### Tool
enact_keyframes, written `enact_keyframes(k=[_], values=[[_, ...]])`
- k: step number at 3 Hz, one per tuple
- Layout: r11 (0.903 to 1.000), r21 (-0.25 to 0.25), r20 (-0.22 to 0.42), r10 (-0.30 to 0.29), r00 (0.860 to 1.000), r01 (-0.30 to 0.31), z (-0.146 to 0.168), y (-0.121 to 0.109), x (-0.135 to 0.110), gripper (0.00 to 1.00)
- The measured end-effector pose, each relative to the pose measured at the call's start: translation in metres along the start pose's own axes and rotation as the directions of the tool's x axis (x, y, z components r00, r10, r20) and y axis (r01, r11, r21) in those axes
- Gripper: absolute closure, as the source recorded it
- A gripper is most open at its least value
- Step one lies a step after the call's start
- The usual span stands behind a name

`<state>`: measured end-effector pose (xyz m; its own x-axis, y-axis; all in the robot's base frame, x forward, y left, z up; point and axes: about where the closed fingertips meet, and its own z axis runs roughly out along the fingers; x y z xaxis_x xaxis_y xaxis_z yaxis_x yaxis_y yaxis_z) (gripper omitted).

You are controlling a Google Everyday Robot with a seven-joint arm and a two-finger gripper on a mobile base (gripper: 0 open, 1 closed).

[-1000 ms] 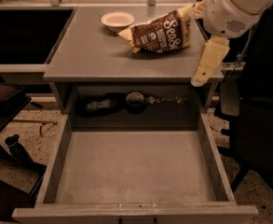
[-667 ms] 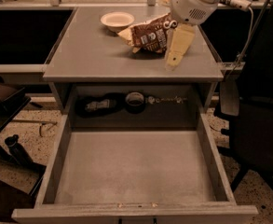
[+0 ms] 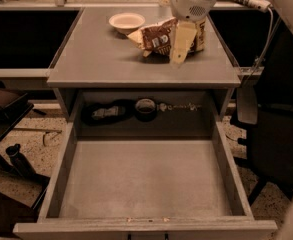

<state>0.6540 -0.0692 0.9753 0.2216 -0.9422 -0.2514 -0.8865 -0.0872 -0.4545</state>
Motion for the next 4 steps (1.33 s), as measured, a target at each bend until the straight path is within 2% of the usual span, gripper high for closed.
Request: enact_keyframes(k=[1,2,3,4], values=[[0.9974,-0.014,-0.032,-0.071,0.997,0.07,0.029,-0.038,-0.007,0.0],[0.996,-0.006,-0.15,-0.089,0.985,0.089,0.056,-0.078,0.001,0.0],[0.9956,-0.016,-0.26,-0.093,0.961,0.092,0.078,-0.104,0.02,0.0],[0.9963,-0.026,-0.318,-0.086,0.944,0.082,0.096,-0.116,0.032,0.0]])
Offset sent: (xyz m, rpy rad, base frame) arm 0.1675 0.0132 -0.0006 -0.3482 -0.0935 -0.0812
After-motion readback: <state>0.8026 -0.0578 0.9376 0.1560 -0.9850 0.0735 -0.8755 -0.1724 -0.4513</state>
